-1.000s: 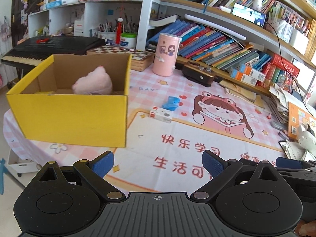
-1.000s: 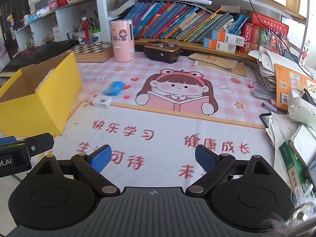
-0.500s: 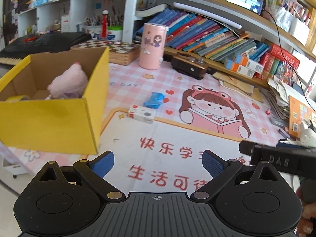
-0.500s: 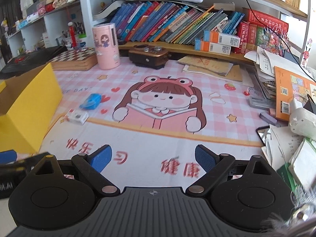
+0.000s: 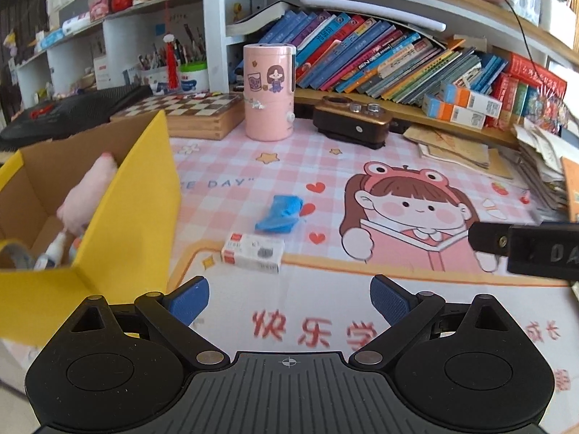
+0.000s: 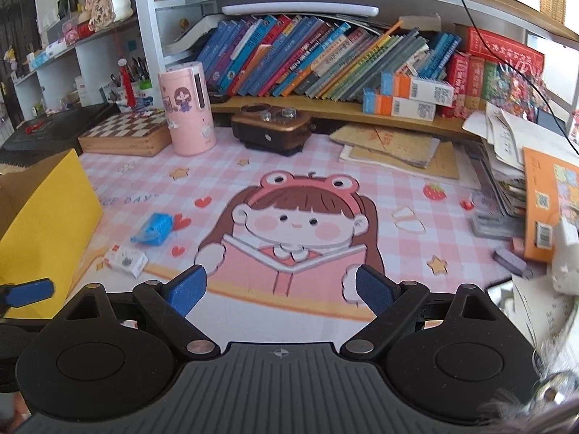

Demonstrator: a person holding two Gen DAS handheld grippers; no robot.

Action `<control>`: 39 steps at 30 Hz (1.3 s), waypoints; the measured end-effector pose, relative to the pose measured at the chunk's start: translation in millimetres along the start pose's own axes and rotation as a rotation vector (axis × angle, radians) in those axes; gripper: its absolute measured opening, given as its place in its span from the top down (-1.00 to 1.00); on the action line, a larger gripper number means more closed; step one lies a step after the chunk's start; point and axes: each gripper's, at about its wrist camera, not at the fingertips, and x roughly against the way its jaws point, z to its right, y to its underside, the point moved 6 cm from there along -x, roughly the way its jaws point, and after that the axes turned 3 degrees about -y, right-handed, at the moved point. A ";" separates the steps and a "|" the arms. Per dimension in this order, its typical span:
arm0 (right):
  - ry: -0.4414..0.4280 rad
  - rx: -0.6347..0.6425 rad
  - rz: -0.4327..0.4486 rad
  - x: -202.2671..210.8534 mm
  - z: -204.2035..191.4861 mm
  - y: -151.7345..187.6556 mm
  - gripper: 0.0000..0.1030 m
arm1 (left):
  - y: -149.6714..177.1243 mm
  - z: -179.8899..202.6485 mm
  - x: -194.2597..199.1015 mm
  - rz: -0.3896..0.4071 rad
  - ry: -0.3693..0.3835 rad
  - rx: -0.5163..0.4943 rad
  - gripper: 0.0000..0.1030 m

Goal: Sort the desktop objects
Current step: 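Move both open grippers back over the mat toward the blue bag and staple box, then grasp the blue plastic bag with the right gripper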

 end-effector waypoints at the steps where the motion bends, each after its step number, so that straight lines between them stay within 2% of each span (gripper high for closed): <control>1: -0.011 -0.003 0.002 -2.4 -0.4 -2.6 -0.73 | -1.8 1.4 -3.7 0.004 -0.006 -0.011 -0.89; 6: -0.050 0.003 0.006 -14.4 -5.7 -11.6 -0.73 | -9.8 2.1 -24.2 0.034 -0.037 -0.032 -0.88; 16: -0.089 0.011 -0.017 -26.6 -7.9 -14.4 -0.72 | -14.7 -9.6 -71.8 -0.011 -0.080 0.024 -0.86; 18: -0.096 0.016 -0.018 -28.1 -8.6 -15.4 -0.72 | -15.2 -12.0 -79.4 -0.024 -0.109 0.041 -0.78; 22: -0.106 0.022 -0.021 -33.1 -9.0 -17.7 -0.72 | -14.9 -17.8 -89.2 -0.038 -0.133 0.072 -0.77; 25: -0.115 0.024 -0.026 -37.8 -10.4 -19.0 -0.72 | -12.7 -21.5 -97.3 -0.058 -0.142 0.083 -0.58; 28: -0.125 0.028 -0.029 -42.5 -13.4 -21.1 -0.72 | -13.0 -22.3 -95.4 -0.049 -0.124 0.093 -0.16; 31: -0.139 0.032 -0.030 -48.7 -17.9 -24.1 -0.72 | -12.7 -20.6 -88.2 -0.067 -0.113 0.091 -0.14; 39: -0.196 0.038 -0.036 -74.8 -41.6 -34.8 -0.73 | -3.3 -15.2 -44.1 -0.052 -0.079 0.091 -0.14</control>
